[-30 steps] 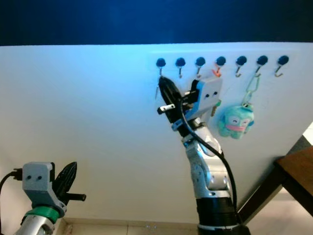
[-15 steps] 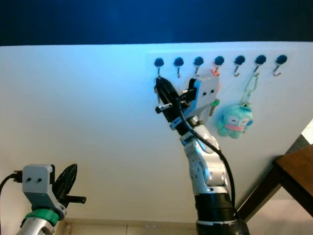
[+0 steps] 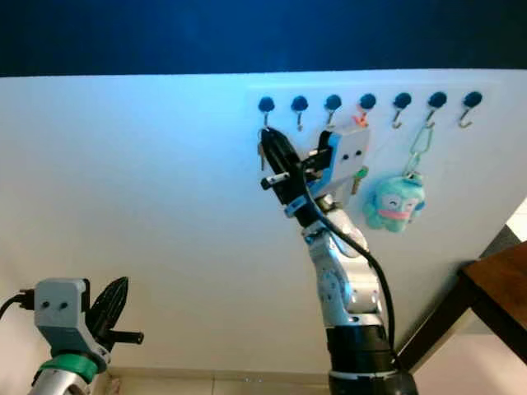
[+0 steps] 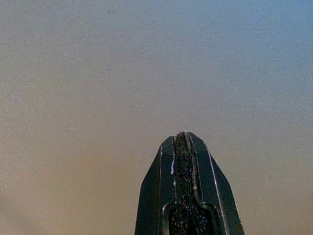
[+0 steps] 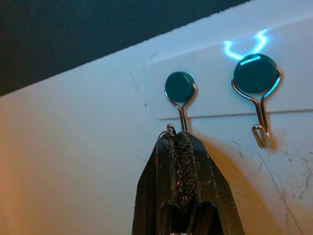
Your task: Hang keys on a hook
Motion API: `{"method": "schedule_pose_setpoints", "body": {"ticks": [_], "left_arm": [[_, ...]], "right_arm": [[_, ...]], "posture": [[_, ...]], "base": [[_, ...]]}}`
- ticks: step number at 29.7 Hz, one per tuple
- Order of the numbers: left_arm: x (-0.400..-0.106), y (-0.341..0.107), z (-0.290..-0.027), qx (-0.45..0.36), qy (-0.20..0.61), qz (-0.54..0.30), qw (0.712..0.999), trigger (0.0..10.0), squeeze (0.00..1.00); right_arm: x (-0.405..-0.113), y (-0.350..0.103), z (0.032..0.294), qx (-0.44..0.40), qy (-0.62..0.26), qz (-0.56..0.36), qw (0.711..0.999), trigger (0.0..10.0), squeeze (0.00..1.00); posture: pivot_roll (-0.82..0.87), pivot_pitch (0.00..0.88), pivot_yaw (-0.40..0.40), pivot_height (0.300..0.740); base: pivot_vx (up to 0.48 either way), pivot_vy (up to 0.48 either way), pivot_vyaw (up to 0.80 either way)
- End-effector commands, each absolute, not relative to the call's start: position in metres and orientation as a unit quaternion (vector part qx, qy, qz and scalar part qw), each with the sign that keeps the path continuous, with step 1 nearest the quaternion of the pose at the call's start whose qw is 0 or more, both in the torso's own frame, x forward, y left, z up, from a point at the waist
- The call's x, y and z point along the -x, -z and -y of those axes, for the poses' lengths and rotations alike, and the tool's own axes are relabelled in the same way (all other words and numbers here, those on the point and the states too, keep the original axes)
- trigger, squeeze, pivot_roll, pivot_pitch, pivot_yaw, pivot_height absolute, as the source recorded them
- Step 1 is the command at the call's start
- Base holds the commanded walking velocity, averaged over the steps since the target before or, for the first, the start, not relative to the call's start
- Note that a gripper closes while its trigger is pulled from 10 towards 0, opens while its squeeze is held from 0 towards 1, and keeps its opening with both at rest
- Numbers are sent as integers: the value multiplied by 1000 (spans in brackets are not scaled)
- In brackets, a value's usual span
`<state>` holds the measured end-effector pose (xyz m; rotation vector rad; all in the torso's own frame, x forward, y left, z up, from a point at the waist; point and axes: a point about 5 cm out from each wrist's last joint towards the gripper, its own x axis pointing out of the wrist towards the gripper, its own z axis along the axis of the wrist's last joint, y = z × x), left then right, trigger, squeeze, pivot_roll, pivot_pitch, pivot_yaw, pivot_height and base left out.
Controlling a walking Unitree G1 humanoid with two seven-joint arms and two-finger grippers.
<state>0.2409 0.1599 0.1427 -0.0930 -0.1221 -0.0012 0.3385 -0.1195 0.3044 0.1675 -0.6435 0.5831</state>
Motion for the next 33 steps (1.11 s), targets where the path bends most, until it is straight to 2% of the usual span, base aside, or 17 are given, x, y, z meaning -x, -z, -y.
{"method": "schedule_pose_setpoints", "body": {"ticks": [1, 5, 7, 8, 9, 10, 28, 33], "left_arm": [[-238, -141, -163, 46, -8, 55, 997, 10000, 0], [-237, -142, -162, 52, -6, 59, 997, 10000, 0], [-233, -155, -150, 94, 52, 99, 989, 10000, 0], [-233, -155, -150, 94, 52, 99, 989, 10000, 0], [-228, -170, -137, 124, 111, 137, 976, 10000, 0], [-226, -174, -133, 129, 127, 146, 973, 10000, 0], [-227, -180, -131, 117, 147, 153, 970, 10000, 0], [-227, -179, -131, 115, 145, 149, 971, 10000, 0]], "right_arm": [[-331, -317, 113, -80, -299, 342, 887, 10000, 0], [-329, -313, 112, -80, -302, 337, 888, 10000, 0], [-328, -314, 113, -83, -300, 340, 888, 10000, 0], [-328, -314, 113, -83, -300, 340, 888, 10000, 0], [-328, -317, 114, -85, -296, 346, 886, 10000, 0], [-328, -319, 114, -85, -295, 348, 886, 10000, 0], [-334, -328, 113, -83, -290, 352, 886, 10000, 0], [-339, -324, 111, -72, -284, 330, 897, 10000, 0]], "posture": [[-70, 73, 135, 740], [-67, 77, 134, 740], [-68, 80, 137, 740], [-68, 80, 137, 740], [-68, 80, 137, 740], [-68, 80, 137, 740], [-68, 86, 135, 740], [-68, 86, 135, 740]], "base": [[0, 0, 0], [0, 0, 0], [0, 0, 0], [0, 0, 0], [0, 0, 0], [0, 0, 0], [0, 0, 0], [0, 0, 0]]}}
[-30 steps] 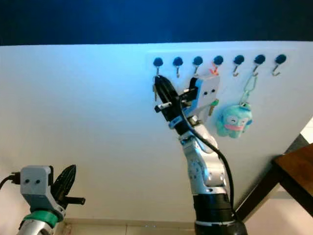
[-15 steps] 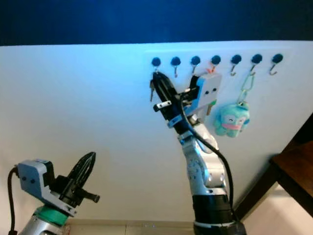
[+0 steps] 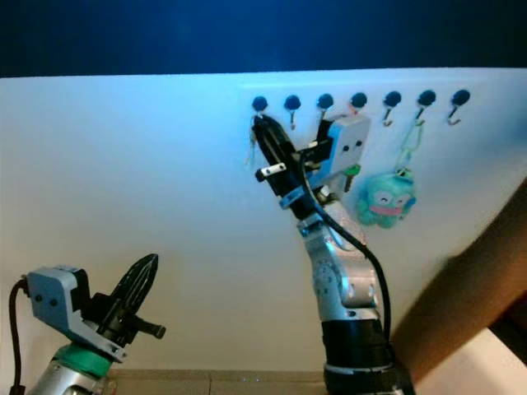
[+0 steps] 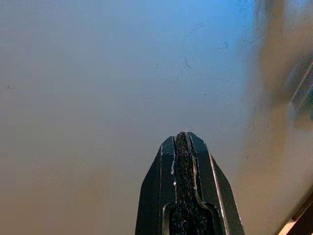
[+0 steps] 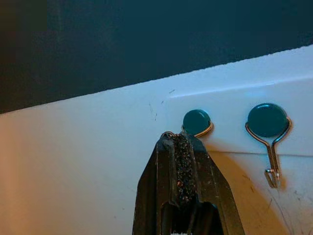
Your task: Hang keys on a hook
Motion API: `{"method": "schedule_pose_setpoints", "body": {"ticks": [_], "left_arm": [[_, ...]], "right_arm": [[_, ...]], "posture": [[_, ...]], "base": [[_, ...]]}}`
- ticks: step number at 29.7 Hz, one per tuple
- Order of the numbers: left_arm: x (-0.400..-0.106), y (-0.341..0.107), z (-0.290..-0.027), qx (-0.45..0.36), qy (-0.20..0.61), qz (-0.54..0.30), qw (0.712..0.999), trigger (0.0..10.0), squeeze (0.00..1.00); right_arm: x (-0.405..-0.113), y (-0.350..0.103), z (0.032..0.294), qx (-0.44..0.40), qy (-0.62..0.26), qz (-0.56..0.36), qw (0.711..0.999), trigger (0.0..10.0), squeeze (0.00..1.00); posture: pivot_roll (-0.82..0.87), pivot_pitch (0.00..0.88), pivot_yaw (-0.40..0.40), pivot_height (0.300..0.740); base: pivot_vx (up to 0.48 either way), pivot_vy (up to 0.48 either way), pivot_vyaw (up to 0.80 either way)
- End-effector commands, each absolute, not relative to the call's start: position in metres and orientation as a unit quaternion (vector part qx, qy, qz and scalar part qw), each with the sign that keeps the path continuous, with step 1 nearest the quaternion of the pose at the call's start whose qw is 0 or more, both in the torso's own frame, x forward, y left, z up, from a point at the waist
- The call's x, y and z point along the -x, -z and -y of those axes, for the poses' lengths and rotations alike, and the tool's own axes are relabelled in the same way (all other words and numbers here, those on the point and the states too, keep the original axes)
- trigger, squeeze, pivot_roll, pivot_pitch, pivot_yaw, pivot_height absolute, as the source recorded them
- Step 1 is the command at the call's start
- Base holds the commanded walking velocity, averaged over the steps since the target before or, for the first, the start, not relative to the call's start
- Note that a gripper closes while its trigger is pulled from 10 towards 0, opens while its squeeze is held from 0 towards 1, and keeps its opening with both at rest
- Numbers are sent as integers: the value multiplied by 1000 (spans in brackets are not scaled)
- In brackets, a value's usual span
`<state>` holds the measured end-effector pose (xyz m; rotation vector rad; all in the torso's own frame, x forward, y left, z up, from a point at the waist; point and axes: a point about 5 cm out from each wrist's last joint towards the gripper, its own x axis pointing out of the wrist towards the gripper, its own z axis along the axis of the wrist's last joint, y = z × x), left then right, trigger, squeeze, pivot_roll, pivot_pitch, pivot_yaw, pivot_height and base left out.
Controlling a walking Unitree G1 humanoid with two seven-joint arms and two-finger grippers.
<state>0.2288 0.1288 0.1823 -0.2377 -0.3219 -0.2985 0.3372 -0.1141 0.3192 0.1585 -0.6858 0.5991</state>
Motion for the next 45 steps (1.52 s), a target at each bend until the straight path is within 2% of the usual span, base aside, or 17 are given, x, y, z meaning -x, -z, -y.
{"method": "schedule_pose_setpoints", "body": {"ticks": [1, 15, 24, 45], "left_arm": [[-227, -178, -131, 114, 144, 147, 972, 10000, 0], [-228, -175, -131, 107, 144, 136, 974, 10000, 0], [-228, -174, -130, 105, 148, 133, 974, 10000, 0], [-228, -173, -129, 101, 153, 129, 975, 10000, 0]], "right_arm": [[-342, -321, 111, -67, -278, 320, 903, 10000, 0], [-353, -314, 107, -48, -272, 277, 920, 10000, 0], [-364, -308, 113, -43, -238, 239, 940, 10000, 0], [-367, -302, 113, -35, -236, 222, 945, 10000, 0]], "posture": [[-68, 86, 135, 740], [-68, 86, 135, 740], [-66, 83, 134, 740], [-68, 70, 134, 740]], "base": [[0, 0, 0], [0, 0, 0], [0, 0, 0], [0, 0, 0]]}}
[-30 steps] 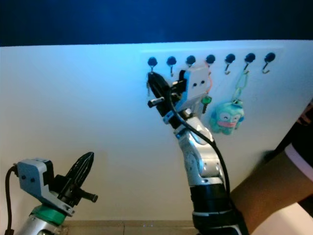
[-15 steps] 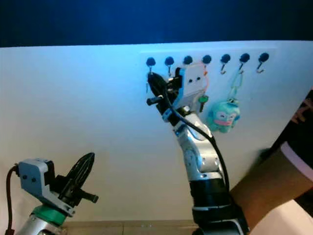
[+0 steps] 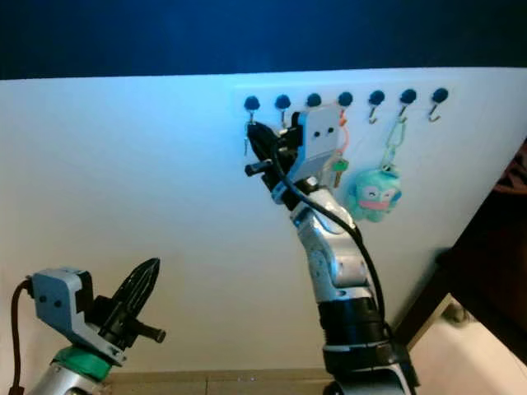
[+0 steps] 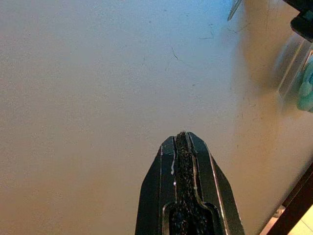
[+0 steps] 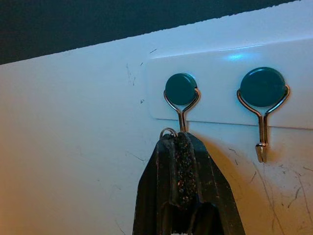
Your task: Hang keys on a hook
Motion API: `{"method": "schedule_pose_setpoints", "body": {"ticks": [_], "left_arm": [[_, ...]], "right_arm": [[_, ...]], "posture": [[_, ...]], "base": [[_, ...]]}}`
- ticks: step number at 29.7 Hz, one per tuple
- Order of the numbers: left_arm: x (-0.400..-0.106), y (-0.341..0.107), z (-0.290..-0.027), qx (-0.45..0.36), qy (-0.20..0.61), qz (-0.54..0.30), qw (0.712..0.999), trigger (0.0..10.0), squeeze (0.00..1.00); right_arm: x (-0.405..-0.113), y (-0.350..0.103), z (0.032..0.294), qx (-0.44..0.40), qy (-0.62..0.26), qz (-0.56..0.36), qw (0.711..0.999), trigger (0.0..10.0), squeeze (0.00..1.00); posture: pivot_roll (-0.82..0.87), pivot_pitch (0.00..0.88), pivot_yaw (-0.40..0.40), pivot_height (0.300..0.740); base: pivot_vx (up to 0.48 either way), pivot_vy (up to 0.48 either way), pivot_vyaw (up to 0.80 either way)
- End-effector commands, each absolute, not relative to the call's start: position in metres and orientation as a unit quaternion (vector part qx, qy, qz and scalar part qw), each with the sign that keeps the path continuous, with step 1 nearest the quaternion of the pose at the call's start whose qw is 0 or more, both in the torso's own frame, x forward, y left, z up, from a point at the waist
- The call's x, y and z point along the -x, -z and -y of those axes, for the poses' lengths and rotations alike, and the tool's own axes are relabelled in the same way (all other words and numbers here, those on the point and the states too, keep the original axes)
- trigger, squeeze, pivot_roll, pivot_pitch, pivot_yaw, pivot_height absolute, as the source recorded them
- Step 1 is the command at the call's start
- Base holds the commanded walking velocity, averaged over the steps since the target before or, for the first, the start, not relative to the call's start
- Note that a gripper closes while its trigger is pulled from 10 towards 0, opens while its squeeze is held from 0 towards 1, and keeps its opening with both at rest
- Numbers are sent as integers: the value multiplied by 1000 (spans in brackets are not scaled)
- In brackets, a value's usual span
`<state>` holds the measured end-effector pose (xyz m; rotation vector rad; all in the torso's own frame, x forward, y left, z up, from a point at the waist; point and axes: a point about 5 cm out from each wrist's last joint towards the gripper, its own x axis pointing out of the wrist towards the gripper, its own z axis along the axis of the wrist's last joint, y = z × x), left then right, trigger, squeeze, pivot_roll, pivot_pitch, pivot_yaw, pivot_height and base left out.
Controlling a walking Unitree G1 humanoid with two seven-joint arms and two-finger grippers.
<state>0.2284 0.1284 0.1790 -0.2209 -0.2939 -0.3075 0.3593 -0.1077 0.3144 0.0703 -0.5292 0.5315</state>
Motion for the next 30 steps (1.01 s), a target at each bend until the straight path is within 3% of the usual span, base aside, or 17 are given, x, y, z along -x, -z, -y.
{"method": "schedule_pose_setpoints", "body": {"ticks": [1, 17, 30], "left_arm": [[-228, -173, -129, 101, 153, 129, 975, 10000, 0], [-227, -172, -129, 100, 154, 123, 975, 10000, 0], [-227, -172, -129, 99, 153, 123, 976, 10000, 0]], "right_arm": [[-367, -302, 113, -35, -236, 222, 945, 10000, 0], [-370, -286, 109, 8, -246, 162, 956, 10000, 0], [-367, -291, 109, -2, -250, 185, 950, 10000, 0]], "posture": [[-68, 70, 134, 740], [-67, 74, 136, 740], [-66, 81, 138, 740]], "base": [[0, 0, 0], [0, 0, 0], [0, 0, 0]]}}
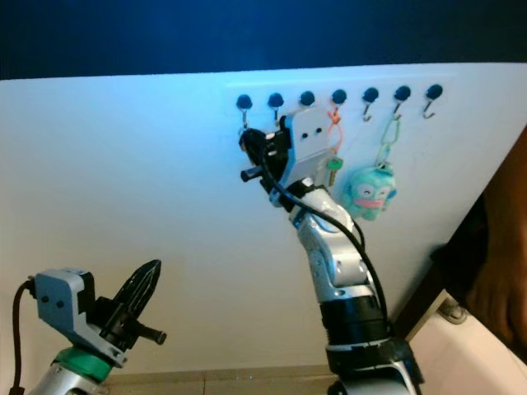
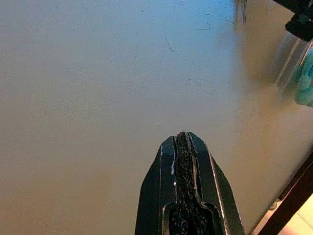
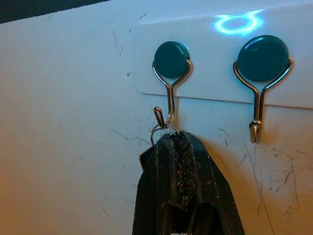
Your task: Hang keys on a hook
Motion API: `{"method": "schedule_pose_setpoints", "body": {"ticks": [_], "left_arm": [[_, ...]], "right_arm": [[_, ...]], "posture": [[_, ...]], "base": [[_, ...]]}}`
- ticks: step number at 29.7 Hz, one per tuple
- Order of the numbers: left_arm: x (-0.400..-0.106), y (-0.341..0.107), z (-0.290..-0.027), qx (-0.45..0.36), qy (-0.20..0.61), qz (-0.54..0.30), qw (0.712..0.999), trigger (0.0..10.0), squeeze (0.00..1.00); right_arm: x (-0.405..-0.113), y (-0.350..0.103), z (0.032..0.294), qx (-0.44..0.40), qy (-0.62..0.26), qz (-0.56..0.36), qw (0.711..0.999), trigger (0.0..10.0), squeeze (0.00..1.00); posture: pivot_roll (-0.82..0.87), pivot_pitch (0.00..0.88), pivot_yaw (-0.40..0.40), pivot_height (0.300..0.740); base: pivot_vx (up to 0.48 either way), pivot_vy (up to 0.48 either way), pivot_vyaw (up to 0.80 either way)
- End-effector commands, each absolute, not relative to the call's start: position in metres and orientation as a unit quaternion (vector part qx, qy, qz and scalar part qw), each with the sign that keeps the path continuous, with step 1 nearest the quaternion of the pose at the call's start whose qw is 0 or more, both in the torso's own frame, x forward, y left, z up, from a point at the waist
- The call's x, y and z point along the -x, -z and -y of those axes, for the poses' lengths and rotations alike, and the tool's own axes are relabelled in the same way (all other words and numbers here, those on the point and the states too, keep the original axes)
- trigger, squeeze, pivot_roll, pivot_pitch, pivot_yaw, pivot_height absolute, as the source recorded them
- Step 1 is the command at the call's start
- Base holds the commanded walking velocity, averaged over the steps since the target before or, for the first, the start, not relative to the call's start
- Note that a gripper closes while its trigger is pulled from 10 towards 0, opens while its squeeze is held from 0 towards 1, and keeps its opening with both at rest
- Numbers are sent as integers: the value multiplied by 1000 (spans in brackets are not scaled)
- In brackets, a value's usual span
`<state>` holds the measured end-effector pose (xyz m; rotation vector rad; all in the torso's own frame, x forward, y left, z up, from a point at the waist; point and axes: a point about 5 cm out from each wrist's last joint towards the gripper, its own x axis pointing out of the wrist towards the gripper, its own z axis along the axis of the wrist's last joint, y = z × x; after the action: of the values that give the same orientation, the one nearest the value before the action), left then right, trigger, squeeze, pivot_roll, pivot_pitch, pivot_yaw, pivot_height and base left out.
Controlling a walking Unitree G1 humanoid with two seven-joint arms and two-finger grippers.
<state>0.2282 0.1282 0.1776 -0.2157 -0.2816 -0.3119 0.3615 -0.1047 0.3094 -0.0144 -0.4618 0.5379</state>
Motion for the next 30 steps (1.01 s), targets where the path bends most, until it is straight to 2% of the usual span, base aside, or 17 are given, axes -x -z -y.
{"method": "schedule_pose_setpoints", "body": {"ticks": [1, 12, 28, 29, 30], "left_arm": [[-227, -172, -129, 99, 154, 122, 976, 10000, 0], [-226, -171, -129, 100, 150, 120, 976, 10000, 0], [-226, -172, -129, 100, 151, 120, 976, 10000, 0], [-226, -172, -129, 100, 151, 120, 976, 10000, 0], [-226, -172, -129, 101, 151, 120, 976, 10000, 0]], "right_arm": [[-367, -291, 109, -2, -251, 184, 950, 10000, 0], [-363, -267, 116, 11, -257, 147, 955, 10000, 0], [-361, -266, 120, 1, -252, 147, 957, 10000, 0], [-360, -266, 120, -1, -253, 148, 956, 10000, 165], [-360, -267, 120, -4, -252, 150, 956, 10000, 1000]], "posture": [[-66, 81, 138, 740], [-64, 83, 137, 740], [-62, 96, 139, 740], [-62, 96, 139, 740], [-62, 96, 139, 740]], "base": [[0, 0, 0], [0, 0, 0], [0, 0, 0], [0, 0, 0], [0, 0, 0]]}}
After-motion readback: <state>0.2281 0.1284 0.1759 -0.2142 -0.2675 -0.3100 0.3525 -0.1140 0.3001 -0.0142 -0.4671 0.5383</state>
